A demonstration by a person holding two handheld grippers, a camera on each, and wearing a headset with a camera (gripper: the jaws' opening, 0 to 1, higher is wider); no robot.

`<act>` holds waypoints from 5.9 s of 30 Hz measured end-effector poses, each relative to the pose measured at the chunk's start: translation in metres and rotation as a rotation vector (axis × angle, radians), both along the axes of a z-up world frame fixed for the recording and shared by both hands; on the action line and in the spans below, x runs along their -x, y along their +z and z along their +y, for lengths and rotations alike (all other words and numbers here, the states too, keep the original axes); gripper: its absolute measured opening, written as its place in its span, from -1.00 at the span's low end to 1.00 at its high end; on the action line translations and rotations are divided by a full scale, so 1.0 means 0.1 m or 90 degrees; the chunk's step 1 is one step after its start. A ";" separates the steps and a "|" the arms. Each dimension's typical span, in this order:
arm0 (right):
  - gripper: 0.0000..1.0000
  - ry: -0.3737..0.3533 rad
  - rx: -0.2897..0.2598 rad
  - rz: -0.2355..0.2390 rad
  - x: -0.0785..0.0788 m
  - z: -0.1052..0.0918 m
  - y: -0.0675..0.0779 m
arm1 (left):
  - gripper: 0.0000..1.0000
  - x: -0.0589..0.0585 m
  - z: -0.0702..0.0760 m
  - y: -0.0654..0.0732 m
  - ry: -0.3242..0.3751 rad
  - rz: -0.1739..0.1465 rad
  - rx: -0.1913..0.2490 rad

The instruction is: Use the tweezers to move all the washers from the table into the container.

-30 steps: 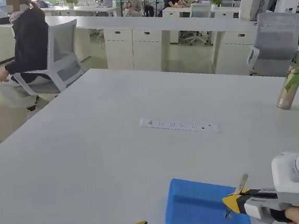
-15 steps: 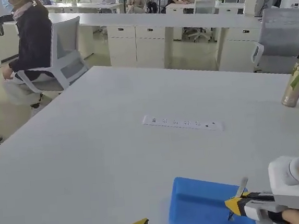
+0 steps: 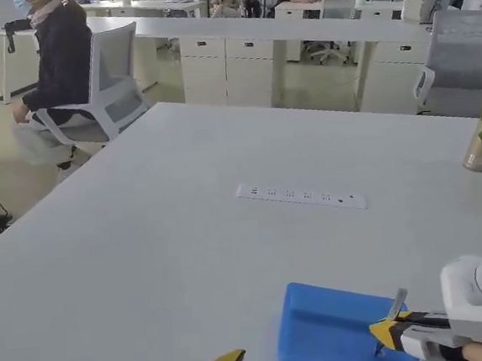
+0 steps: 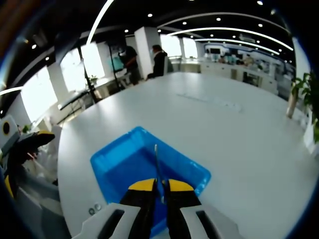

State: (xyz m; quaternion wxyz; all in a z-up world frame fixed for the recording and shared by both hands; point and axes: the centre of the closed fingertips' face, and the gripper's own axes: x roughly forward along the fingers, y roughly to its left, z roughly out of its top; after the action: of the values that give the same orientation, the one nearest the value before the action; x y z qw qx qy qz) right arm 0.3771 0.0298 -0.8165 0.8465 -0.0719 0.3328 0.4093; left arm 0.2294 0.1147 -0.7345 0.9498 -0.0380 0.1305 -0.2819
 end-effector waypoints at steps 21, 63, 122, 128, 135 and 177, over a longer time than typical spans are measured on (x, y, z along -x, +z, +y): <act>-0.93 0.022 -0.037 -0.039 0.18 0.06 0.35 | 0.91 0.00 0.00 0.00 -0.001 0.001 -0.002; -1.00 0.050 -0.045 0.032 1.16 -0.13 0.12 | 0.76 0.04 -0.01 -0.19 -0.021 0.041 -0.056; -1.00 -0.109 -0.094 0.146 1.61 -0.43 -0.20 | -0.81 -0.57 -0.90 -1.23 -0.249 0.403 -0.322; -1.00 -0.114 -0.095 0.145 1.59 -0.45 -0.20 | -1.00 -0.56 -0.95 -1.31 -0.255 0.395 -0.349; -1.00 -0.119 -0.097 0.143 1.57 -0.46 -0.19 | -1.00 -0.51 -0.96 -1.21 -0.271 0.384 -0.341; -1.00 -0.035 -0.081 0.122 1.66 -0.23 -0.16 | -1.00 0.22 -0.51 -0.12 -0.534 0.101 -0.320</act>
State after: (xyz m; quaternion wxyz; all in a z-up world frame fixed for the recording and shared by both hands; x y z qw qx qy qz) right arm 0.2110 0.0073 -0.8326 0.8246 0.0307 0.3872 0.4112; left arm 0.2074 0.0638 -0.7466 0.7211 0.2269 0.2704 -0.5962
